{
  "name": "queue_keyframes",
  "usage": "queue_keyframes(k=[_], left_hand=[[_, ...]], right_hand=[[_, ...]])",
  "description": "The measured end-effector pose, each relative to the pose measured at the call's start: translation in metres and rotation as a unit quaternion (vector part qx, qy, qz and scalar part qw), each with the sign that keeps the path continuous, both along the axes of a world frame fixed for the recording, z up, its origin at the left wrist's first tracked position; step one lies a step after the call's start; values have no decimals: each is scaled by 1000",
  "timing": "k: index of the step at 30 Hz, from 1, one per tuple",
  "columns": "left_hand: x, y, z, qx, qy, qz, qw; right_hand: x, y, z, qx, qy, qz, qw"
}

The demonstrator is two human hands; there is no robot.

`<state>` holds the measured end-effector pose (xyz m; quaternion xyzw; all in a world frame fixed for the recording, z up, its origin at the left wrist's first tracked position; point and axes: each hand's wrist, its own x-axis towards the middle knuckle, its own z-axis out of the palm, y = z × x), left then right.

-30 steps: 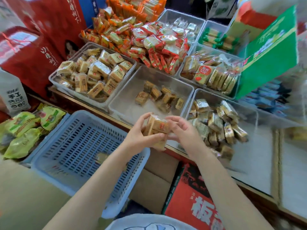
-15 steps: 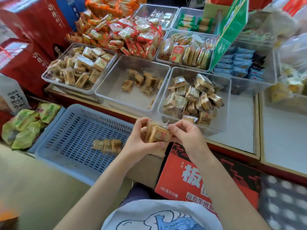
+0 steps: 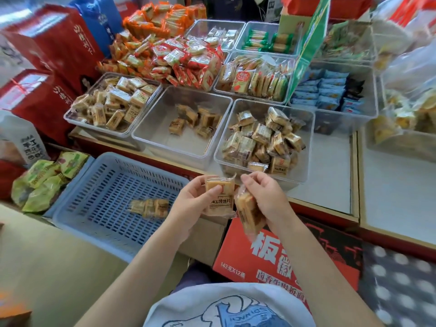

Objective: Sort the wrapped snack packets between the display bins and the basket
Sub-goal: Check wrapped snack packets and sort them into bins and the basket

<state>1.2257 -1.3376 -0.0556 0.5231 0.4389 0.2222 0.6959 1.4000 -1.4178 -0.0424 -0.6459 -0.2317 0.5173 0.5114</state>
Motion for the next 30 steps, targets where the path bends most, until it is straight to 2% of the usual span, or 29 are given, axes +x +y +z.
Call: queue_keyframes(k=[2, 7, 15, 18, 23, 30], left_hand=[[-1, -4, 0, 2, -2, -1, 1000], [-10, -7, 0, 5, -14, -23, 1000], [-27, -4, 3, 31, 10, -71, 997], [-27, -6, 4, 20, 14, -72, 997], [-21, -12, 2, -54, 12, -9, 998], [-11, -16, 1, -55, 21, 42, 997]], right_hand=[[-4, -3, 1, 22, -41, 33, 998], [-5, -7, -2, 65, -67, 108, 990], [-8, -6, -9, 39, -95, 120, 987], [-12, -5, -10, 50, -77, 102, 991], [-16, -2, -11, 72, -100, 81, 989], [-12, -8, -10, 89, -101, 79, 988]])
